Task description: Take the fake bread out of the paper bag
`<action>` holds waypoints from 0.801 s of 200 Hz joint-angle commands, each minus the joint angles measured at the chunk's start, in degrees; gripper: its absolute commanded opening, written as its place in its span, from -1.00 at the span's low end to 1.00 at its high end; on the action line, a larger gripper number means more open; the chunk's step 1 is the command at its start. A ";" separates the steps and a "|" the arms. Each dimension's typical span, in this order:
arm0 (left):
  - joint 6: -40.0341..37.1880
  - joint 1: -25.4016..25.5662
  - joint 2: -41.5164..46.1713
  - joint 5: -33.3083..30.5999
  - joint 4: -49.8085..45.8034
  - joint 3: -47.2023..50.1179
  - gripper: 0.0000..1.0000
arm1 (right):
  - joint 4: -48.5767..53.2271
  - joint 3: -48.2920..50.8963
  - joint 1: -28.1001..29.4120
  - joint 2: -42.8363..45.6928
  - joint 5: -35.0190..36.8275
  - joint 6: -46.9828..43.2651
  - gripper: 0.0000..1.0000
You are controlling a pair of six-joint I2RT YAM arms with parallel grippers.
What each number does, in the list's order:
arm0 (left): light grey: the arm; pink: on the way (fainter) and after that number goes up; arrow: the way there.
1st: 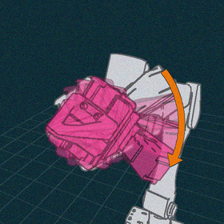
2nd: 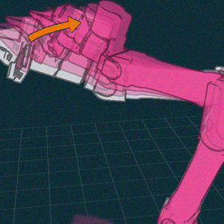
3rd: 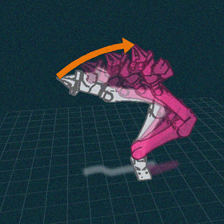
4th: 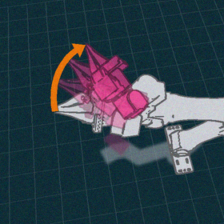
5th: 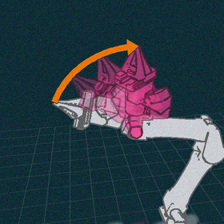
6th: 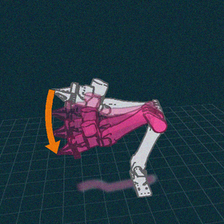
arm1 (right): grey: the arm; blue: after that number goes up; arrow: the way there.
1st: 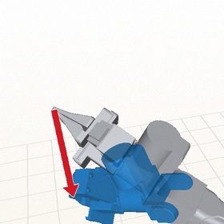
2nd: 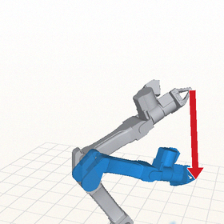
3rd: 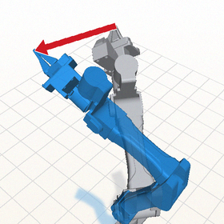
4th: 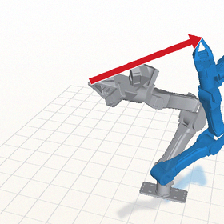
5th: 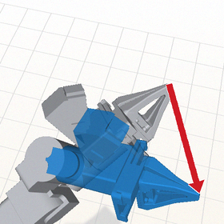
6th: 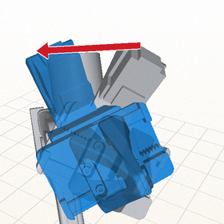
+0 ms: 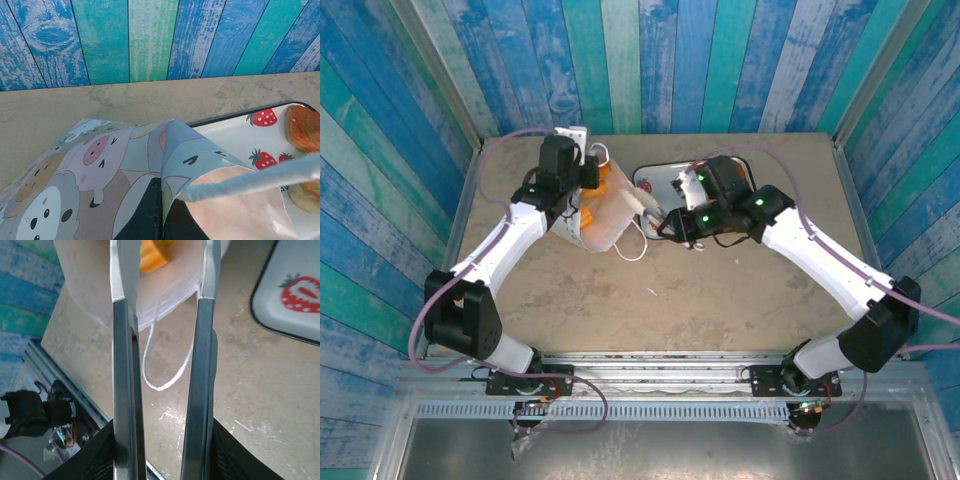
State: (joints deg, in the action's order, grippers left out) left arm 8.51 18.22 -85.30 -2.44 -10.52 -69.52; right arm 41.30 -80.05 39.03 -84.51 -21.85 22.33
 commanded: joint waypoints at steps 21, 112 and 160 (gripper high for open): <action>-2.86 -0.11 6.19 2.33 1.09 1.96 -0.99 | 0.50 -4.40 3.80 -4.90 -0.83 -1.67 -0.15; -5.08 -0.11 9.01 4.87 2.31 4.80 -1.00 | -2.16 -8.22 7.93 -13.30 -1.56 0.17 -0.06; -5.44 -0.11 9.39 5.25 2.13 5.25 -1.00 | -1.49 -11.45 8.21 -16.84 -1.48 -0.83 -0.06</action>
State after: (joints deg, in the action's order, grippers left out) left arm 3.57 18.20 -80.14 1.67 -10.31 -64.64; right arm 40.47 -88.51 46.85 -99.74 -22.70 22.04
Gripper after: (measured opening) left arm 0.047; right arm 0.471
